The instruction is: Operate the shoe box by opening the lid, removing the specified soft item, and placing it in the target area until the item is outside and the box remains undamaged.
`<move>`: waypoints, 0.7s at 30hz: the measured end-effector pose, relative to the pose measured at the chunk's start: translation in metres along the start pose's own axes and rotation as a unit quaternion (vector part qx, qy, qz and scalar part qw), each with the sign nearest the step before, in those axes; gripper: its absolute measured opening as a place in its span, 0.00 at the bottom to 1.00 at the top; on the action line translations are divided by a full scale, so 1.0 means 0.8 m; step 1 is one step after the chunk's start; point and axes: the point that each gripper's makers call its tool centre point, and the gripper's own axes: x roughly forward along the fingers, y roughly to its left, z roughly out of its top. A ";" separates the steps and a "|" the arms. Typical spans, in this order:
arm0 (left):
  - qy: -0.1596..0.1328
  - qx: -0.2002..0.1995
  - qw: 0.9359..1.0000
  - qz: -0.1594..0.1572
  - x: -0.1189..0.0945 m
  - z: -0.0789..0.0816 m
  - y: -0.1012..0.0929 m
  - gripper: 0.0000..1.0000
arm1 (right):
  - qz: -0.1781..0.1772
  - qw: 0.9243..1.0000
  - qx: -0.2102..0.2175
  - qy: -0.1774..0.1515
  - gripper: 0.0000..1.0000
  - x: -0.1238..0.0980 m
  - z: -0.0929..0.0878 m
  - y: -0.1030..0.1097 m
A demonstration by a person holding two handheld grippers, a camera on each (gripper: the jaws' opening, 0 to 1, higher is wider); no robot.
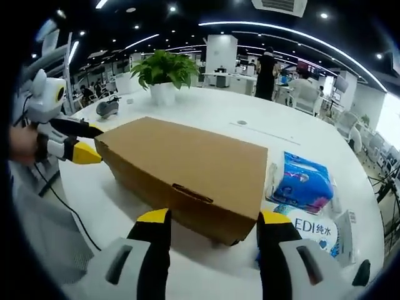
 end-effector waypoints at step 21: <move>-0.080 -0.381 0.921 -0.002 -0.006 -0.008 0.029 0.85 | 0.034 0.969 0.244 -0.033 0.85 -0.002 0.015 0.002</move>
